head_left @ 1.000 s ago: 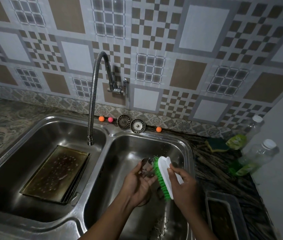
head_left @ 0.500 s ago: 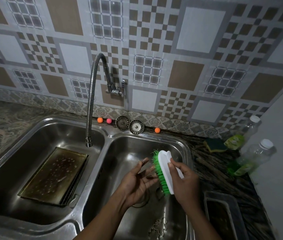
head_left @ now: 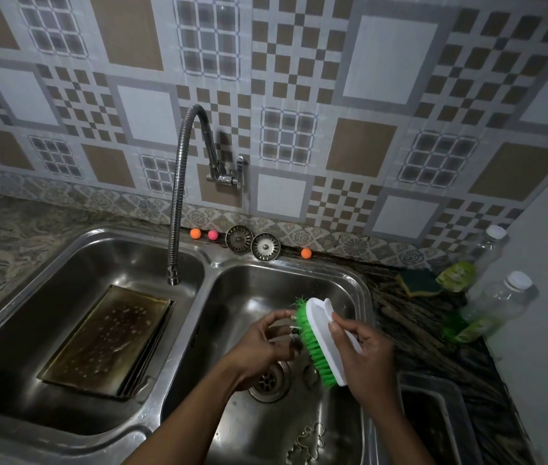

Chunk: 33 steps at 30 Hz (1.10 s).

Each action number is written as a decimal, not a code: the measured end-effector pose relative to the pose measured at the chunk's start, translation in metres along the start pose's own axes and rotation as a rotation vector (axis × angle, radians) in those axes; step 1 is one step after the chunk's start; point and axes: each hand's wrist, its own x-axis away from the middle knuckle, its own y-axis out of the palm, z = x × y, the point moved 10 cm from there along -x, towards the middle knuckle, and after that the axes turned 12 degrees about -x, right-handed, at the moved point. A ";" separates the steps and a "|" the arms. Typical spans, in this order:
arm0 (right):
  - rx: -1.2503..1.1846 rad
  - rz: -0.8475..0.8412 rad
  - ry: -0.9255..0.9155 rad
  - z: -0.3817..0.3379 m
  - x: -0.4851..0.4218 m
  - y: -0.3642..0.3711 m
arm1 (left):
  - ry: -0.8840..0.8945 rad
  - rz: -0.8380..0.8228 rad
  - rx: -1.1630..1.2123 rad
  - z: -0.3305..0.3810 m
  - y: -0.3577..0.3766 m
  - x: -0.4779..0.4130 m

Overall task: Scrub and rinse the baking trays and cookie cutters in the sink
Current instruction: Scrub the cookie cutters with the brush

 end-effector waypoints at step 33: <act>0.099 0.024 0.055 0.012 0.002 -0.007 | 0.231 0.134 -0.649 0.022 0.000 -0.001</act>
